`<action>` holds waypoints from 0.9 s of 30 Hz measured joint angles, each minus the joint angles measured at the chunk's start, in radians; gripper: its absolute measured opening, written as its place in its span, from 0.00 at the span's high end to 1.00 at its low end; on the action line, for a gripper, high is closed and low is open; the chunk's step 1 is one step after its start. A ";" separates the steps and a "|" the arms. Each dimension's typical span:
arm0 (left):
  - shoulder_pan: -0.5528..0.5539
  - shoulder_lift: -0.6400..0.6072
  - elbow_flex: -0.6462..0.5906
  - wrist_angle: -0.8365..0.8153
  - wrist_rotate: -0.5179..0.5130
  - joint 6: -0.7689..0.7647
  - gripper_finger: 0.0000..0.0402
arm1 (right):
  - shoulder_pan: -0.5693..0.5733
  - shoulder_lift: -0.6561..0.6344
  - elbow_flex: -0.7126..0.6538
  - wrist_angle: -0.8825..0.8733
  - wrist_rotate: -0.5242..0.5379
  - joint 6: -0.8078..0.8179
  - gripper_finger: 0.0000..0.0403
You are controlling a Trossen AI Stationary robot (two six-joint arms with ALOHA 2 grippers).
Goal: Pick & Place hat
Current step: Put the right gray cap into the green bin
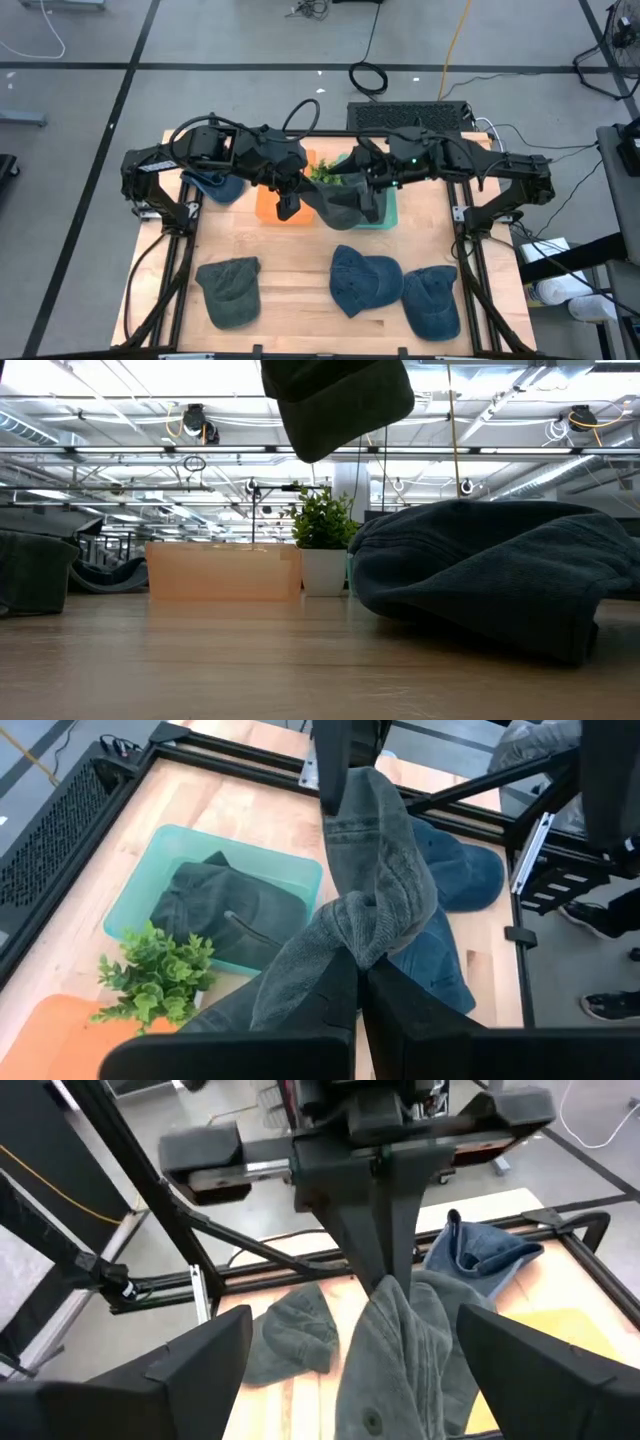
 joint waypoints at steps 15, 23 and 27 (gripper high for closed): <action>-0.002 0.000 -0.001 0.013 0.028 0.001 0.99 | 0.008 0.038 -0.013 -0.005 0.003 -0.010 0.18; -0.001 0.000 -0.001 0.013 0.042 0.002 0.99 | 0.008 0.037 -0.014 0.007 0.004 -0.028 0.25; -0.001 0.000 -0.001 0.013 0.043 0.003 0.99 | 0.008 0.038 -0.014 -0.007 0.004 -0.026 0.34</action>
